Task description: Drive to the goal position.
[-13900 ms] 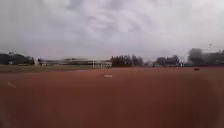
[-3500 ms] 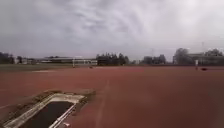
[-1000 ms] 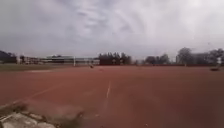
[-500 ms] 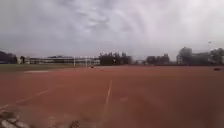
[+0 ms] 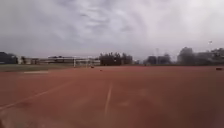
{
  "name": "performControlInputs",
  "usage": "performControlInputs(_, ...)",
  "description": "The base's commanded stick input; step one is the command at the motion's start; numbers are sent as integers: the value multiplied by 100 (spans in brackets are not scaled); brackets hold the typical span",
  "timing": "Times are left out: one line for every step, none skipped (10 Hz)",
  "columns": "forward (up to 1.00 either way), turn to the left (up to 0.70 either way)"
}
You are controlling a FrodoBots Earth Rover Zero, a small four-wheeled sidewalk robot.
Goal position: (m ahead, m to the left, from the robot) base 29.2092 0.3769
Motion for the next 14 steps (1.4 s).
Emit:
performControlInputs(50,0)
performControlInputs(50,0)
performControlInputs(50,0)
performControlInputs(50,0)
performControlInputs(50,0)
performControlInputs(50,0)
performControlInputs(50,0)
performControlInputs(50,0)
performControlInputs(50,0)
performControlInputs(50,0)
performControlInputs(50,0)
performControlInputs(50,0)
performControlInputs(50,0)
performControlInputs(50,0)
